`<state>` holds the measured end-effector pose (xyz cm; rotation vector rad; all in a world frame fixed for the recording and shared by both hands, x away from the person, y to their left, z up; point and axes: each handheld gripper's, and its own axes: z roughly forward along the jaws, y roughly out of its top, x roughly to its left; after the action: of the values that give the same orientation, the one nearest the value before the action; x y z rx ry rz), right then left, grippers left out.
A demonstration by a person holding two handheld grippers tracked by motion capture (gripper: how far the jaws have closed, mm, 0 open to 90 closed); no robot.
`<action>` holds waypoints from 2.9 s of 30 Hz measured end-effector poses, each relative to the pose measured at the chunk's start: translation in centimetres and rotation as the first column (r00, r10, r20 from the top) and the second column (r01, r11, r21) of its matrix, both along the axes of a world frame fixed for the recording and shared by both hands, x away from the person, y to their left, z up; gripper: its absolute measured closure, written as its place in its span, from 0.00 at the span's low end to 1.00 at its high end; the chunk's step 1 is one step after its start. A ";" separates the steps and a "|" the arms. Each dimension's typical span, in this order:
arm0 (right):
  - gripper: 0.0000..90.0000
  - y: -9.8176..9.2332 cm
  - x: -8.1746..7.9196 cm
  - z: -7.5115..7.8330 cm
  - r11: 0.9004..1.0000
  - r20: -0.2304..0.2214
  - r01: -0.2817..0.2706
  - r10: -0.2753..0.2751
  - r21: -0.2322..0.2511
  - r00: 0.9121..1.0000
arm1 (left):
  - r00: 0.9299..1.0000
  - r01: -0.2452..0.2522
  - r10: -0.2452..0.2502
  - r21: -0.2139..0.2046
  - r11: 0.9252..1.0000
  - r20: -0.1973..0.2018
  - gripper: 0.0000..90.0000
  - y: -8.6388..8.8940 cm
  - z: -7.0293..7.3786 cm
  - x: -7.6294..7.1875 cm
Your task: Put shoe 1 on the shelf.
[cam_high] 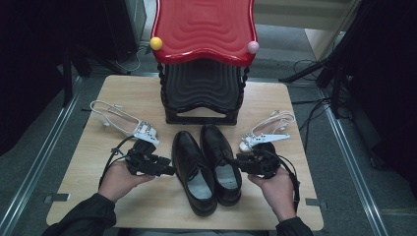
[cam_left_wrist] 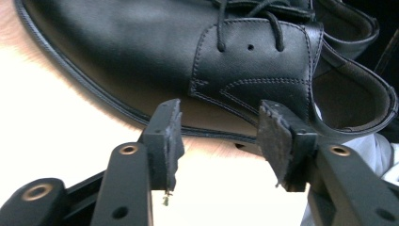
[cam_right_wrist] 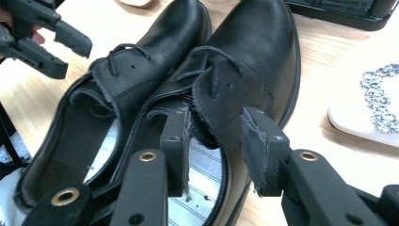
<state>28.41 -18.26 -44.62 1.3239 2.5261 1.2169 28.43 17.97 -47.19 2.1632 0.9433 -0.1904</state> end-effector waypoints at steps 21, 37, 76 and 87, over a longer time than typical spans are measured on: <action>0.69 3.3 -2.1 -0.5 0.996 -0.079 -0.077 0.074 -0.048 0.994 | 0.998 -0.017 0.018 -0.006 1.000 0.065 0.44 0.8 1.5 0.5; 0.70 7.3 -1.5 -1.9 0.984 -0.177 -0.122 0.098 -0.131 0.979 | 0.997 -0.029 0.029 -0.008 1.000 0.078 0.44 1.3 1.6 0.6; 0.91 8.2 0.0 -3.3 0.971 -0.238 -0.059 0.003 -0.230 0.971 | 0.994 -0.069 0.068 0.013 0.998 0.089 0.44 3.2 1.4 0.8; 0.93 5.8 0.8 -1.6 0.993 -0.290 -0.057 0.024 -0.105 0.957 | 0.992 -0.086 0.085 0.008 0.996 0.090 0.44 3.9 1.4 0.4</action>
<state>29.19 -12.50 -46.26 1.5294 2.7816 0.9285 28.87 21.89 -45.78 2.1192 0.9858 -0.0460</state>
